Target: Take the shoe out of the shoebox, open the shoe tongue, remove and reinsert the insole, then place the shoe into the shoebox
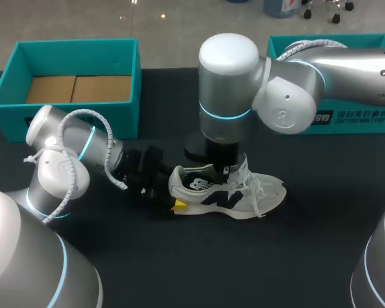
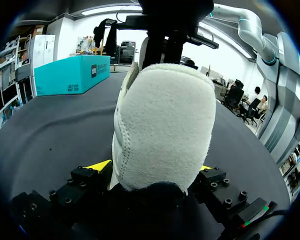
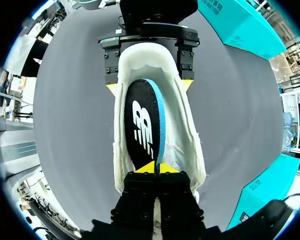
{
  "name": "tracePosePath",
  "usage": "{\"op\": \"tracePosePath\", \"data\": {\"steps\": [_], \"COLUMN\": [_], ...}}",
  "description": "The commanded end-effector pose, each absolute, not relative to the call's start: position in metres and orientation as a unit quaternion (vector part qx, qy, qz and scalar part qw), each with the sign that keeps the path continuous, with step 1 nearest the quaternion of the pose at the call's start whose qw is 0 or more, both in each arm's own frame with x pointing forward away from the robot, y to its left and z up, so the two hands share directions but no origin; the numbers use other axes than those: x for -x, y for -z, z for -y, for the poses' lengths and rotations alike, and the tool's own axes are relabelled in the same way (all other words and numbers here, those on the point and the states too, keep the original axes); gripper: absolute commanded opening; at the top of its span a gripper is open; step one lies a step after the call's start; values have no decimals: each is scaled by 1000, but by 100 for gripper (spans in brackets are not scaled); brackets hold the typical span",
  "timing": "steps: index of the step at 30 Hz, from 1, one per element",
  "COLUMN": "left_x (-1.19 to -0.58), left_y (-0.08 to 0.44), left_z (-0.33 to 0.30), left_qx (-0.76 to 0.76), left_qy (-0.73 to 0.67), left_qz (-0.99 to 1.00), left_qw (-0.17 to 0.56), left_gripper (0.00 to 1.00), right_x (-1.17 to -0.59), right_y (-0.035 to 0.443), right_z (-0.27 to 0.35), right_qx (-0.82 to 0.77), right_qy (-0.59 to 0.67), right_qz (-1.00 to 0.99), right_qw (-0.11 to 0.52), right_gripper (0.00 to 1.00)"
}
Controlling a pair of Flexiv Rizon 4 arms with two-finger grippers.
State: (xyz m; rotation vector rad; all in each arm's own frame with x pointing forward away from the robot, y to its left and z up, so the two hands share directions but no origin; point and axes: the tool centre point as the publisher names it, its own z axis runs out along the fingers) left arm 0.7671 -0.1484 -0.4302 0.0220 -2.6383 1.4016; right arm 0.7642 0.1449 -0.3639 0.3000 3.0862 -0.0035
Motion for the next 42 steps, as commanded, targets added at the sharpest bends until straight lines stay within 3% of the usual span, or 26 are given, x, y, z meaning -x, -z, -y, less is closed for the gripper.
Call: {"op": "tracePosePath", "data": {"steps": [1,12,23,42], "left_x": [-769,-769,-769,-769], "left_y": [432,432,432,432], "left_z": [147,147,147,147], "left_qx": [-8,-8,-8,-8], "left_qy": [-467,-467,-467,-467], "left_qz": [881,881,881,881], "left_qw": [77,77,77,77], "left_gripper": [0,0,0,0], "right_x": [-760,-771,-782,-792], "right_y": [352,319,302,316], "right_z": [-129,-152,-183,-200], "right_qx": [-96,-70,-36,-28], "right_qy": [-34,-90,-115,-195], "right_qz": [-994,-992,-993,-979], "right_qw": [31,48,-4,-52], "right_gripper": [0,0,0,0]}}
